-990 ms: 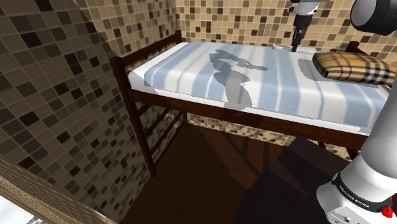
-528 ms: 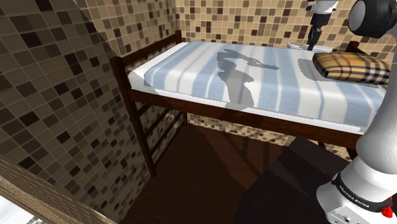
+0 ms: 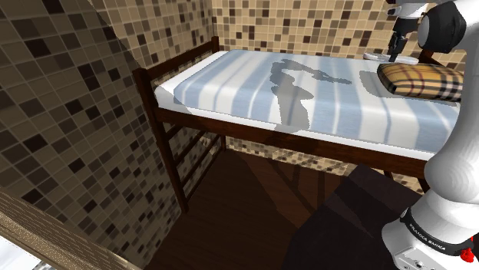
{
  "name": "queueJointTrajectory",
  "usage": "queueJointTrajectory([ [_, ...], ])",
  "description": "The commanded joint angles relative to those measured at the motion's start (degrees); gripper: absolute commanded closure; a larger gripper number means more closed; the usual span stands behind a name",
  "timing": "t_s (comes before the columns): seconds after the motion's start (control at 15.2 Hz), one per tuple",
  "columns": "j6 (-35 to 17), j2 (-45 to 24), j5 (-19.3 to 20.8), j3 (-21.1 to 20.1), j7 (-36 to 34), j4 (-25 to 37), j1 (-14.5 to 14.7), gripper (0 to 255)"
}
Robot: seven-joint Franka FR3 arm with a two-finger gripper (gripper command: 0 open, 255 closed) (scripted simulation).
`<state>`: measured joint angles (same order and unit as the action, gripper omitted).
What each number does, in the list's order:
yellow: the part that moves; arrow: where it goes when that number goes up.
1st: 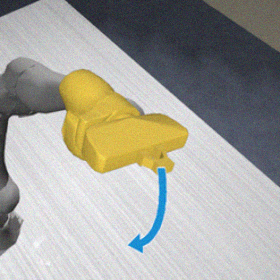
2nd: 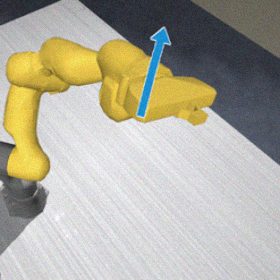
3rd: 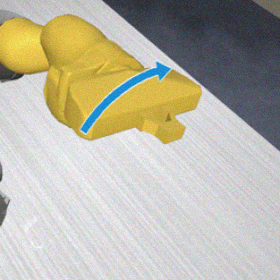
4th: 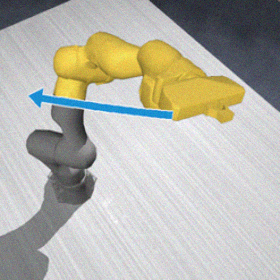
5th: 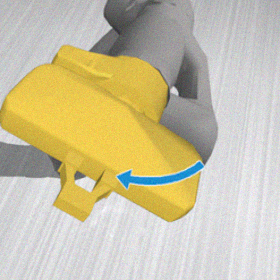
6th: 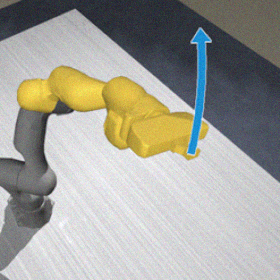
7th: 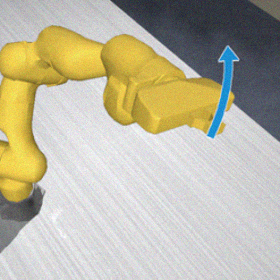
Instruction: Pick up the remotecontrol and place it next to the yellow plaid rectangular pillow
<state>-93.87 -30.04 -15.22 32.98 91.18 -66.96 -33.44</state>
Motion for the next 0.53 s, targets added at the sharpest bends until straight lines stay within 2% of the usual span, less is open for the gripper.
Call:
queueJointTrajectory([
  [0.0,-1.25,-0.18,-0.13,-0.03,0.42,-1.11,-0.07,255],
  [0.46,-6.97,0.33,-0.04,-0.10,0.79,-7.49,1.18,255],
])
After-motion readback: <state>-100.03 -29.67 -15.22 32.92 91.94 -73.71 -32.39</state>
